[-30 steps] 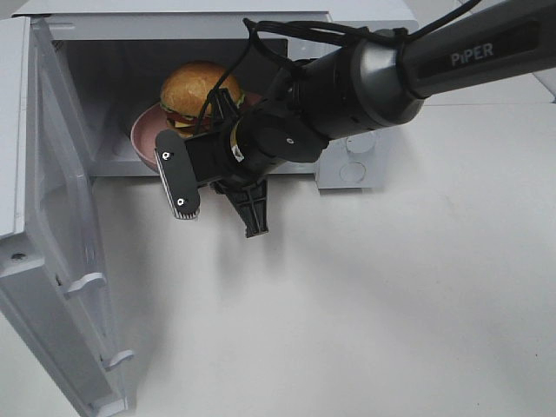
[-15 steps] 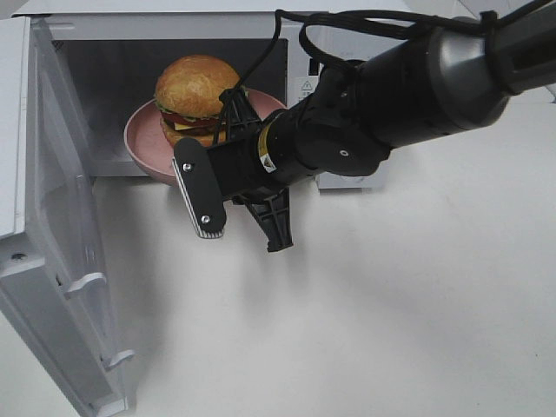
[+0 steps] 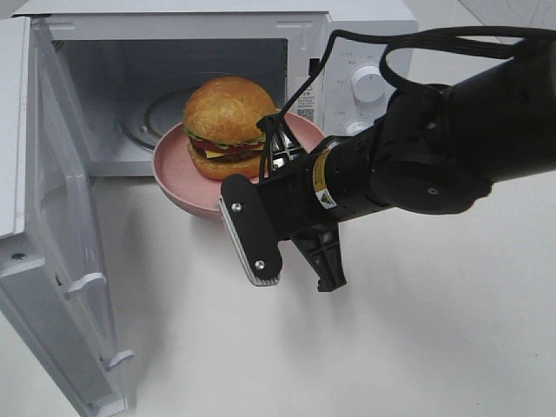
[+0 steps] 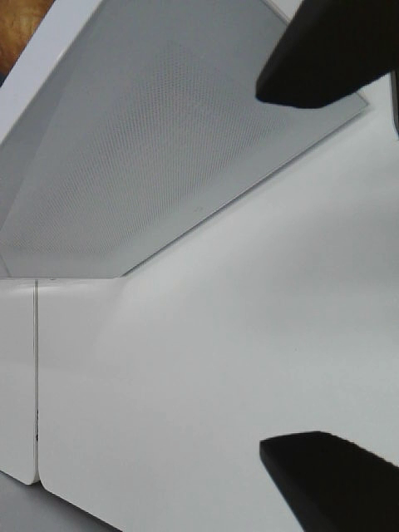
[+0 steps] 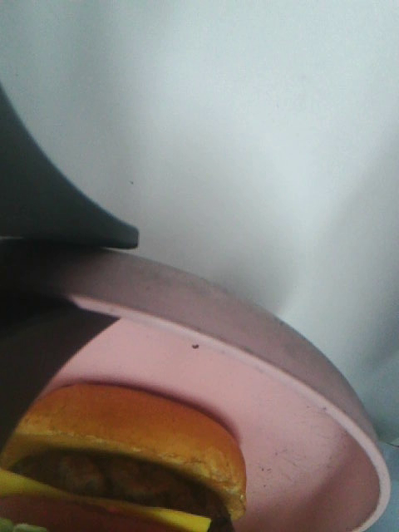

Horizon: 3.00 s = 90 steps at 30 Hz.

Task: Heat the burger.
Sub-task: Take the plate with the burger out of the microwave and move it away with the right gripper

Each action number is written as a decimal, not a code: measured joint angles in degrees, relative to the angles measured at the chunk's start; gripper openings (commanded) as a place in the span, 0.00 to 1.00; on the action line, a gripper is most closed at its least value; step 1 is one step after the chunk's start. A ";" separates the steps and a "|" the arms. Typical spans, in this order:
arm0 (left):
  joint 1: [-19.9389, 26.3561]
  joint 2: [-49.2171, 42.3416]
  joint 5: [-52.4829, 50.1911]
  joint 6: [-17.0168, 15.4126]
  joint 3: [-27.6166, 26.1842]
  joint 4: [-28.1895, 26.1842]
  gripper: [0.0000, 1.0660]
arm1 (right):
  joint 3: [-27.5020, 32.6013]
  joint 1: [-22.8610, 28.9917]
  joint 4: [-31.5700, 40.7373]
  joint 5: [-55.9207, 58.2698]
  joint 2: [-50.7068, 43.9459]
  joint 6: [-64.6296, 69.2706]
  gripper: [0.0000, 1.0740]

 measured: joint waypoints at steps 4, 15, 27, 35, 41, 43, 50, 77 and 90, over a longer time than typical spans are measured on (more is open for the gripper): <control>0.00 0.00 0.00 0.00 0.00 0.00 0.92 | 2.75 0.00 -0.80 0.00 -2.58 0.46 0.00; 0.00 0.00 0.00 0.00 0.00 0.00 0.92 | 11.69 0.00 -2.01 0.00 -12.15 0.97 0.00; 0.00 0.00 0.00 0.00 0.00 0.00 0.92 | 22.63 0.00 -1.95 4.93 -25.38 5.96 0.00; 0.00 0.00 0.00 0.00 0.00 0.00 0.92 | 26.07 0.00 -1.89 10.60 -32.37 9.11 0.00; 0.00 0.00 0.00 0.00 0.00 0.00 0.92 | 27.33 0.00 -2.01 14.67 -35.87 12.15 0.00; 0.00 0.00 0.00 0.00 0.00 0.00 0.92 | 27.50 0.00 -2.92 18.16 -37.70 15.24 0.00; 0.00 0.00 0.00 0.00 0.00 0.00 0.92 | 27.50 0.00 -8.82 25.38 -40.34 26.76 0.00; 0.00 0.00 0.00 0.00 0.00 0.00 0.92 | 27.50 0.00 -20.51 49.05 -40.45 70.19 0.00; 0.00 0.00 0.00 0.00 0.00 0.00 0.92 | 27.50 0.00 -20.57 53.23 -32.77 84.40 0.00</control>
